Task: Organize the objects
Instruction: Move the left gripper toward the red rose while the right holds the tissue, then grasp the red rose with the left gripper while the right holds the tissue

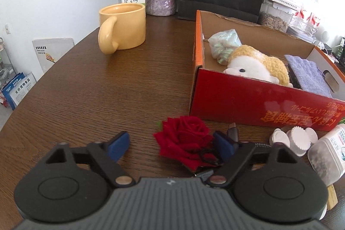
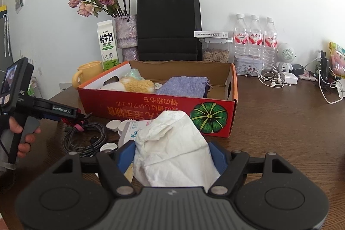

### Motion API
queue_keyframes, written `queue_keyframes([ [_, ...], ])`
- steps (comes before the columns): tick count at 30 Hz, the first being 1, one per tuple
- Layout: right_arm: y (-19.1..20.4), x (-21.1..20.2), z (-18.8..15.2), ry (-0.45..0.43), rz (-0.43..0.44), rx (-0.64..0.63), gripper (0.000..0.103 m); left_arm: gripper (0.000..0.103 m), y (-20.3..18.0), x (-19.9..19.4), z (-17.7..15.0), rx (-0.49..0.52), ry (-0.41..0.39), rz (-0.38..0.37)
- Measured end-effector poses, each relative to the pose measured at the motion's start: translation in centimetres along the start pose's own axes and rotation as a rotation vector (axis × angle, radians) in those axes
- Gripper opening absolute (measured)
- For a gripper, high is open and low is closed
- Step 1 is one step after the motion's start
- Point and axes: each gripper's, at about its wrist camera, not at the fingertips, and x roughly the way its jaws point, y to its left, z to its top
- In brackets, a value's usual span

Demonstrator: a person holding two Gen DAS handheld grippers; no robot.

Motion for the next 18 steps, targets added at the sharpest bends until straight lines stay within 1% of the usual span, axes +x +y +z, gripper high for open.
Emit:
queue_keyframes([
  [2,0.0,0.0,0.0,0.0,-0.001,0.0,0.073,0.055,0.1,-0.3,0.0,-0.002,-0.006,-0.019],
  [4,0.0,0.0,0.0,0.0,0.0,0.0,0.073,0.045,0.2,-0.5,-0.1,-0.011,-0.011,-0.033],
  [5,0.0,0.0,0.0,0.0,0.0,0.0,0.073,0.042,0.2,-0.7,-0.1,-0.012,-0.018,-0.032],
  [8,0.0,0.0,0.0,0.002,-0.002,0.0,0.073,0.038,0.5,-1.3,-0.2,-0.015,-0.038,-0.04],
  [12,-0.1,0.2,0.1,0.002,-0.006,0.003,0.073,0.038,1.1,-2.1,-0.2,-0.029,-0.063,-0.046],
  [18,0.0,0.4,0.1,0.005,-0.006,0.004,0.073,0.039,2.2,-3.1,-0.1,-0.091,-0.078,-0.059],
])
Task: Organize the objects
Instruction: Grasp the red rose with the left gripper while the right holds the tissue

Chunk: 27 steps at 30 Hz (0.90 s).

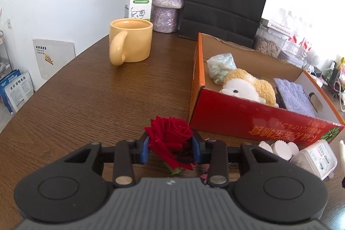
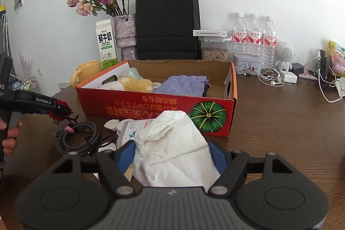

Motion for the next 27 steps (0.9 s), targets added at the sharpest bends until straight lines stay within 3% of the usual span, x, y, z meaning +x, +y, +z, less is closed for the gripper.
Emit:
queue_keyframes([
  [11,0.0,0.1,-0.3,0.002,0.001,0.002,0.073,0.039,1.2,-1.9,0.8,-0.059,-0.046,0.004],
  [27,0.4,0.0,1.2,-0.049,-0.006,-0.016,0.073,0.039,-2.0,-4.6,2.0,0.015,-0.14,-0.06],
])
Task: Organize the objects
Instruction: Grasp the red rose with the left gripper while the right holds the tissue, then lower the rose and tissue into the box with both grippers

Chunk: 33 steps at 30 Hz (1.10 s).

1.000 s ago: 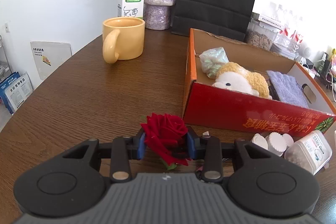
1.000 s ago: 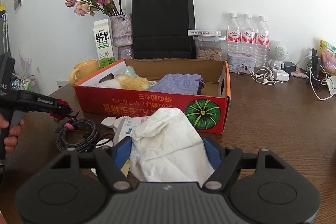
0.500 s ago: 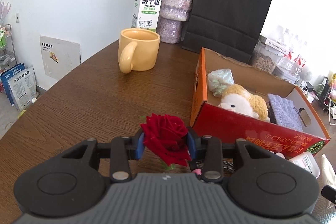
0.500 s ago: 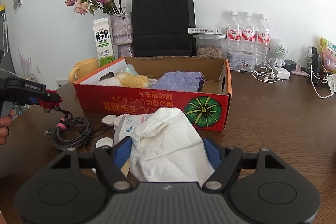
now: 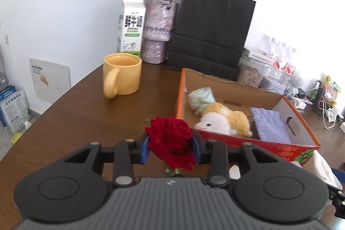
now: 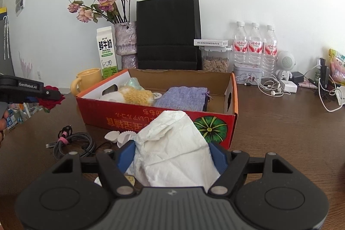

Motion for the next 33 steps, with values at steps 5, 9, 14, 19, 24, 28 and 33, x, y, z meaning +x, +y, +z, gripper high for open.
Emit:
queue_keyframes([
  [5,0.4,0.3,1.8,-0.033,-0.002,-0.039,0.073,0.039,-1.9,0.3,0.8,0.028,-0.019,-0.037],
  [9,0.6,0.9,3.5,-0.059,-0.007,-0.067,0.073,0.039,-3.3,0.8,1.5,0.048,-0.03,-0.061],
  [14,1.0,2.3,5.6,-0.085,-0.011,-0.078,0.073,0.039,-5.5,1.8,2.5,0.069,-0.038,-0.091],
  [19,1.3,4.1,7.4,-0.106,-0.012,-0.076,0.073,0.039,-7.4,3.2,3.3,0.074,-0.044,-0.117],
  [24,1.2,6.7,8.7,-0.111,-0.029,-0.068,0.073,0.039,-8.9,5.1,4.2,0.066,-0.051,-0.125],
  [28,0.6,9.1,9.6,-0.103,-0.042,-0.048,0.073,0.039,-9.7,7.0,4.7,0.06,-0.051,-0.114],
  [33,-0.2,12.0,9.9,-0.091,-0.054,-0.012,0.073,0.039,-10.5,9.5,5.2,0.053,-0.05,-0.098],
])
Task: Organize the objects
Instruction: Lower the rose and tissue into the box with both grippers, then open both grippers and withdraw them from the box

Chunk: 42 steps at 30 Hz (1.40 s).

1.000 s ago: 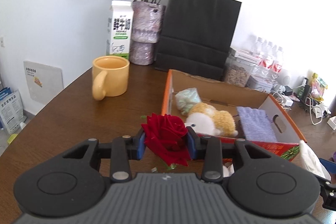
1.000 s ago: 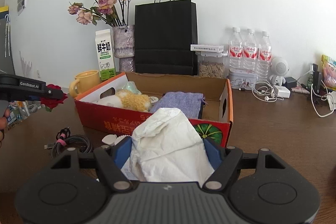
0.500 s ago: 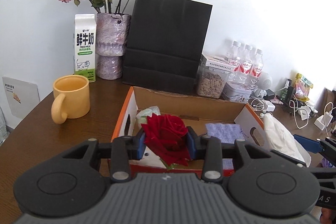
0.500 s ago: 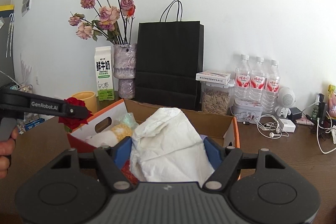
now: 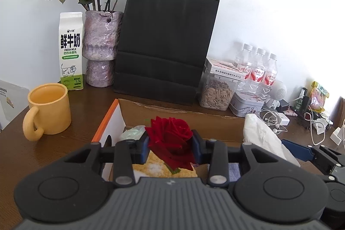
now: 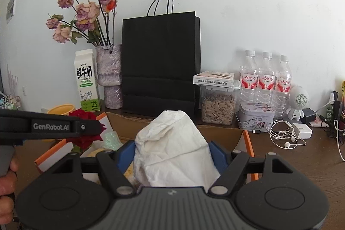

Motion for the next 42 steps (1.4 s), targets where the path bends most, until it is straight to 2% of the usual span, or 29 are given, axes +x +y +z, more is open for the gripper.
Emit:
queue_keyframes([
  [4,-0.7,2.3,-0.3,0.025,0.002,0.026,0.073,0.039,0.0,1.9,0.0,-0.014,-0.002,0.006],
  [12,-1.5,4.5,-1.3,0.083,0.007,0.031,0.073,0.039,0.0,4.5,-0.4,0.01,0.046,0.008],
  [14,-1.6,4.5,-1.4,0.087,0.003,0.037,0.077,0.041,0.1,4.5,-0.5,0.011,0.05,0.007],
  [15,-1.7,4.5,-1.4,0.089,0.0,0.04,0.078,0.046,0.1,4.4,-0.5,0.013,0.052,0.006],
  [17,-1.7,4.5,-1.5,0.097,-0.005,0.045,0.093,0.079,0.1,4.2,-0.6,0.014,0.045,0.011],
  [18,-1.7,4.5,-1.5,0.094,-0.011,0.045,0.096,0.086,0.0,4.0,-0.6,0.019,0.035,0.018],
  [19,-1.7,4.4,-1.5,0.092,-0.013,0.044,0.102,0.1,0.0,3.8,-0.5,0.023,0.023,0.025],
  [20,-1.7,4.3,-1.5,0.09,-0.015,0.044,0.103,0.103,-0.1,3.6,-0.5,0.024,0.005,0.033],
  [31,-1.9,4.0,-1.3,0.083,-0.021,0.054,0.103,0.103,-0.1,3.3,-0.4,0.017,0.01,0.038],
  [42,-1.2,1.2,-1.2,0.055,-0.027,0.02,0.103,0.103,0.0,0.3,-0.5,0.033,-0.011,0.025],
])
